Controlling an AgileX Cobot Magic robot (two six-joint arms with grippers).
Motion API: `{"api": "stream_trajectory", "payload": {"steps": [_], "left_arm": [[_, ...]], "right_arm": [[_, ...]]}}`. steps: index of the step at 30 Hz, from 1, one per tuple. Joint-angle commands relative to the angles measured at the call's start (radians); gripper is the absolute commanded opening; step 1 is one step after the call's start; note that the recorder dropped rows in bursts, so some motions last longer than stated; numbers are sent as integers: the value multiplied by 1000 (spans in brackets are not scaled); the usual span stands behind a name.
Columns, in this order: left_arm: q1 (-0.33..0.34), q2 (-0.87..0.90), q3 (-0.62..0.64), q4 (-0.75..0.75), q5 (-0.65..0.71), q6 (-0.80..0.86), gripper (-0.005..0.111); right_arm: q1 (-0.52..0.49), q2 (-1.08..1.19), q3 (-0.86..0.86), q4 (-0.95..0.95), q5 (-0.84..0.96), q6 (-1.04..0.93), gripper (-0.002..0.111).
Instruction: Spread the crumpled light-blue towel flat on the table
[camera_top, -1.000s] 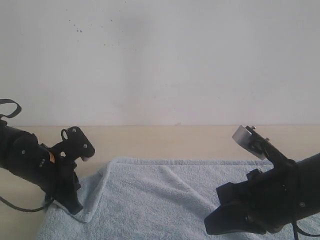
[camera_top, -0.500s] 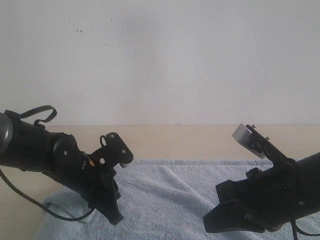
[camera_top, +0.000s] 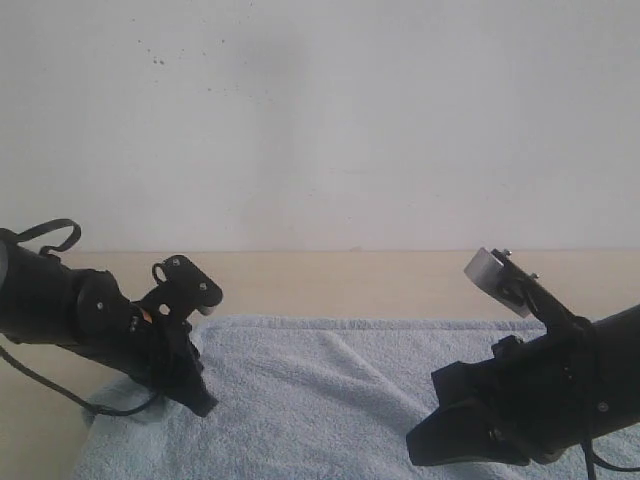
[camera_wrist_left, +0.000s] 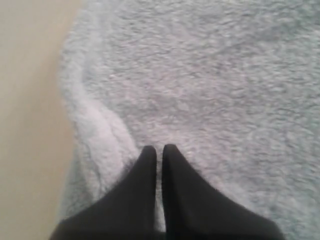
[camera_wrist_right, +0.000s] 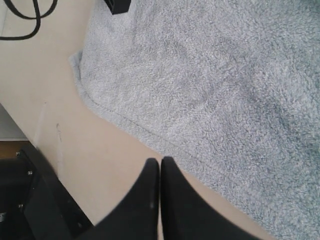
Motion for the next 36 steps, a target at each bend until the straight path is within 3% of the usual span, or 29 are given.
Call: {"api": "stream_trajectory", "payload": {"steps": [1, 5, 10, 16, 19, 22, 25, 26, 30, 34, 36], "left_arm": [[65, -13, -4, 69, -70, -15, 4], [149, -13, -32, 75, -101, -29, 4], [229, -49, -55, 31, -48, -171, 4], [238, -138, -55, 14, -62, -190, 4], [214, -188, -55, 1, 6, -187, 4], [188, -221, -55, 1, 156, -148, 4], [183, -325, -49, -4, 260, -244, 4], [183, -366, -49, -4, 304, -308, 4], [183, -473, -49, -73, 435, -343, 4], [183, -524, -16, -105, 596, -315, 4], [183, -526, 32, -106, 572, -314, 4]], "right_arm": [[1, -8, -6, 6, 7, -9, 0], [1, -8, -6, 6, 4, -14, 0], [1, -8, -6, 6, 0, -14, 0], [1, -8, -6, 10, -3, -14, 0], [1, -8, -6, 9, -13, -15, 0], [1, -8, -6, 9, -221, -97, 0], [-3, 10, -4, 1, -804, -200, 0], [-25, 29, -9, 1, -866, -197, 0], [-160, 166, -112, 1, -690, -149, 0], [-354, 418, -403, -17, -130, -78, 0], [-371, 468, -463, -72, -125, -38, 0]]}}
